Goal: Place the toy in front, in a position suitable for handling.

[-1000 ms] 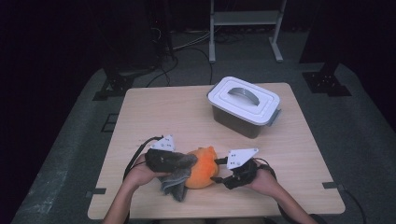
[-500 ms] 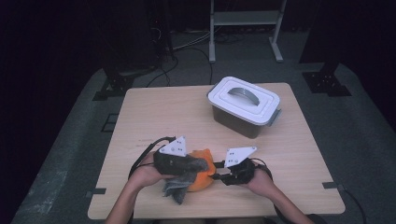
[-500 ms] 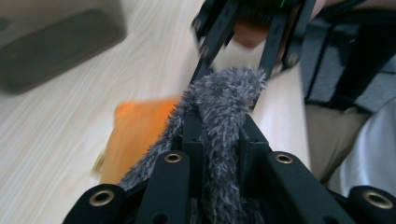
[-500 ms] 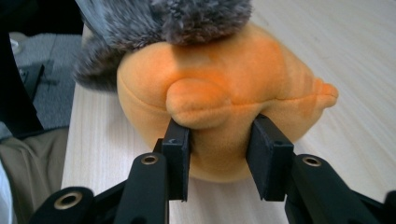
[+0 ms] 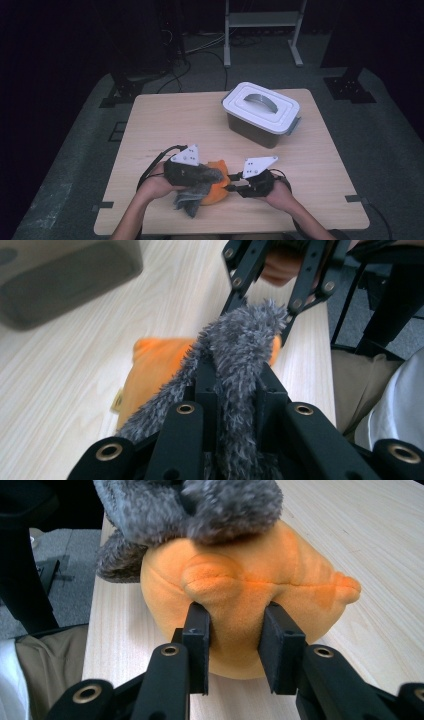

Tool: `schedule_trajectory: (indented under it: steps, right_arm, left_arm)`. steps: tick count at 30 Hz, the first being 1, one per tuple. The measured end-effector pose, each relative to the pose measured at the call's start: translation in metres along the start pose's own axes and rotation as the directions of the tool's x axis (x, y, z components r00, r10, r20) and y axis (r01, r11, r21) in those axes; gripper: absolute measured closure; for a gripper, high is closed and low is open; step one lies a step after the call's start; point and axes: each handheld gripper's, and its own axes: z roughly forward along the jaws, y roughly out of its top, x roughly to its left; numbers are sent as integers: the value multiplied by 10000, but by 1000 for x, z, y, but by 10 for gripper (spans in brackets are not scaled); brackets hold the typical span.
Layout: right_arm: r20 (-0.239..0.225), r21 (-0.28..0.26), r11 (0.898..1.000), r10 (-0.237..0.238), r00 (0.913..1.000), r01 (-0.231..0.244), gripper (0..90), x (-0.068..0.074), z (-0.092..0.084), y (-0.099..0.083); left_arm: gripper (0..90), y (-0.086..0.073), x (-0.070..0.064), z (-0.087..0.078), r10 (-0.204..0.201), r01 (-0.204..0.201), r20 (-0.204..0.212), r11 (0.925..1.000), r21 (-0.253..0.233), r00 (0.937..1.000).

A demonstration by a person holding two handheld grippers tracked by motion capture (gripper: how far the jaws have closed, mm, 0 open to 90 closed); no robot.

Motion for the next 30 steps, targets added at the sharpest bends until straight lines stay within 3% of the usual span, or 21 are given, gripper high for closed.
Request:
schedule_trajectory:
  steps: [6, 18, 20, 21, 23, 26, 27, 30]
  right_arm:
    - [3, 202, 9996, -213, 9998, 213, 669, 0, 0, -1]
    - [-326, 257, 9995, 215, 9992, -207, 661, -9, -4, -12]
    - [-383, 324, 9992, 252, 9989, -240, 640, -9, -4, -13]
    - [-727, 390, 9986, 394, 9966, -366, 543, -11, -5, -15]
    - [-790, 400, 9983, 448, 9959, -417, 511, -12, -6, -16]
    - [-1347, 356, 9973, 685, 9885, -643, 431, -18, -10, -21]
    - [-1394, 167, 9964, 849, 9866, -834, 381, -21, -15, -22]
    - [-1381, -26, 9967, 805, 9871, -817, 349, -23, -19, -20]
  left_arm:
    - [771, -16, 5, -2, -471, 471, 45, 9989, -73, 9989]
    - [766, -41, 18, -9, -1305, 1303, -41, 9907, -390, 9914]
    - [767, -45, 18, -8, -1406, 1410, 125, 9890, -453, 9900]
    - [767, -46, 17, -6, -1399, 1407, 199, 9891, -433, 9900]
    - [767, -47, 15, -2, -1393, 1404, 307, 9893, -401, 9898]
    - [768, -48, 12, 3, -1361, 1382, 461, 9893, -462, 9896]
    - [768, -47, 9, 7, -1267, 1296, 619, 9905, -468, 9900]
    - [767, -45, 7, 10, -1217, 1260, 808, 9908, -504, 9893]
